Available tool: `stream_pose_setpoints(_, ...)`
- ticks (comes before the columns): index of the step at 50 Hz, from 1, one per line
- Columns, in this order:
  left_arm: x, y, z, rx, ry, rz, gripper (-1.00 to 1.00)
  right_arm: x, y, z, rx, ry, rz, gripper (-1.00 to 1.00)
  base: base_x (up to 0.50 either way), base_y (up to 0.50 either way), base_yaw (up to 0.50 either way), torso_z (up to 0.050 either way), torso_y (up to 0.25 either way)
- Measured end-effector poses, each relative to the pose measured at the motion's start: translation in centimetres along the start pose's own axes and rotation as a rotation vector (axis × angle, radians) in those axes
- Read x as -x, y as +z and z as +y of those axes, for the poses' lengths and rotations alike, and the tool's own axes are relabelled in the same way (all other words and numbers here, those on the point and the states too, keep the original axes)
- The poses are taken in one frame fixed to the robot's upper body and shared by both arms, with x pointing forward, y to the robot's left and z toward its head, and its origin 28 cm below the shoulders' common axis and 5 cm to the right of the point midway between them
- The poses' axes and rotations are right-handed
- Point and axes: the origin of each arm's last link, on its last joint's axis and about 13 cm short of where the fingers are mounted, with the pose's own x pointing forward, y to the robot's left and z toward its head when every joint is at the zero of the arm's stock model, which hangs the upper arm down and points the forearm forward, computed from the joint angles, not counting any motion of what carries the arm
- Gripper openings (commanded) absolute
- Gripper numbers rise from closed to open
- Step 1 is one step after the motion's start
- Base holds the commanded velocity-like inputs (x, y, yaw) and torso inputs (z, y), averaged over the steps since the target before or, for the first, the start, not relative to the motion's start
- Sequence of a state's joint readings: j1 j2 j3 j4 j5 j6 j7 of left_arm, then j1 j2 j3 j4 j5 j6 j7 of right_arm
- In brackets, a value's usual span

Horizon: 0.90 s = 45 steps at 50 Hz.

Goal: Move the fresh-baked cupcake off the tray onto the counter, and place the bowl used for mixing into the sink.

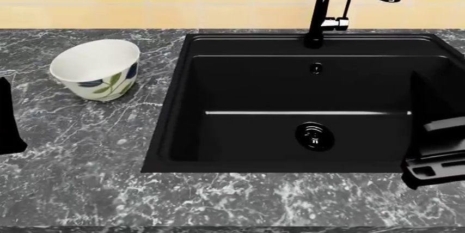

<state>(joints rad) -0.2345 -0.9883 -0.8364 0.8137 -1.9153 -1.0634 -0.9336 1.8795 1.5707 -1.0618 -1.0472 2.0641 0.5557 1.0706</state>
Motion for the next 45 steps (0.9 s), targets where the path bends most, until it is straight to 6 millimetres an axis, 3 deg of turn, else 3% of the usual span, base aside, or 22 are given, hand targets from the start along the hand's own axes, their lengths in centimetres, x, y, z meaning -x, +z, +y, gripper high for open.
stream_pose_setpoints(30, -0.2, 0.2, -0.2, -0.008, -0.005, -0.001, 1.00, -0.4, -0.5, 0.1, 0.024, 0.011, 0.009, 1.00, 0.00, 0.50, 0.00, 0.000, 0.000)
stream_pose_setpoints(36, -0.4, 0.3, -0.3, -0.016, -0.006, -0.001, 1.00, -0.2, -0.6, 1.2, 0.083, 0.053, 0.084, 1.00, 0.29, 0.45, 0.00, 0.000, 0.000)
stream_pose_setpoints(45, -0.4, 0.6, -0.4, -0.028, -0.011, -0.003, 1.00, 0.5, -0.6, 1.8, 0.089, 0.057, 0.049, 1.00, 0.48, 0.20, 0.00, 0.000, 0.000)
